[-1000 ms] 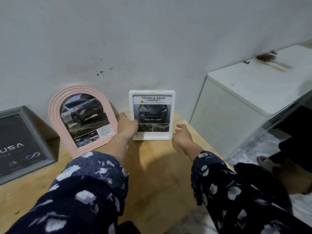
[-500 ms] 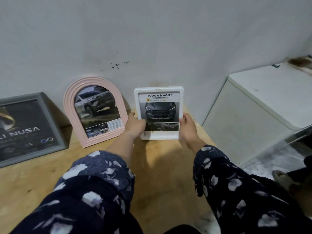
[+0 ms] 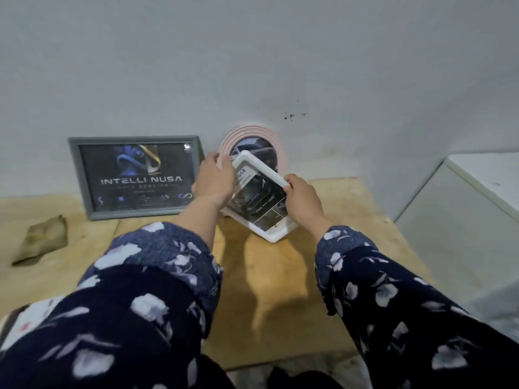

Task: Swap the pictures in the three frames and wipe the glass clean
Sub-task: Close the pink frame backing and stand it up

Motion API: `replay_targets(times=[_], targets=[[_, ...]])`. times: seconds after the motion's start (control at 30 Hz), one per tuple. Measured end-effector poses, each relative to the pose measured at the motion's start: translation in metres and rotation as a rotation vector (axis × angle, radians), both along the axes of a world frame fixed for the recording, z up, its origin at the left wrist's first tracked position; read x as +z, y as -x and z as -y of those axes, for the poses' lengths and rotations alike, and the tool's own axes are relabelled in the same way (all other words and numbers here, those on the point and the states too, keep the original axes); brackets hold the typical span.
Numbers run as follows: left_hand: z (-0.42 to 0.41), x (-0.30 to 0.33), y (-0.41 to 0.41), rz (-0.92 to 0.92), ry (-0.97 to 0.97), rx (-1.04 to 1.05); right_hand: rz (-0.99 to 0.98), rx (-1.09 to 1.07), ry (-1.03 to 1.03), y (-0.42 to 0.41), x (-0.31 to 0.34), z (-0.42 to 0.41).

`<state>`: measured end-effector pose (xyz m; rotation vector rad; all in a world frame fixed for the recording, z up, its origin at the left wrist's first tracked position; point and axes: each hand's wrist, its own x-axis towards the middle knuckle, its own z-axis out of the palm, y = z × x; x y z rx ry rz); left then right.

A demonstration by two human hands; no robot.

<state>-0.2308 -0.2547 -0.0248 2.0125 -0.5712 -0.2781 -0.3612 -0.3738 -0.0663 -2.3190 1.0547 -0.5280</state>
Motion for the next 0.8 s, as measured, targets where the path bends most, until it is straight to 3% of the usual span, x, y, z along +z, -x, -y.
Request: replay_targets(times=[0.33, 0.57, 0.8], targets=[[-0.128, -0.052, -0.014, -0.136, -0.176, 0.079, -0.177, 0.191, 0.532, -0.029, -0.036, -0.122], [-0.157, -0.093, 0.001, -0.105, -0.213, 0.131, -0.174, 0.219, 0.686, 0.013, -0.078, -0.156], [-0.168, -0.124, 0.014, -0.222, -0.237, 0.142, -0.350, 0.336, 0.685, 0.033, -0.105, -0.172]])
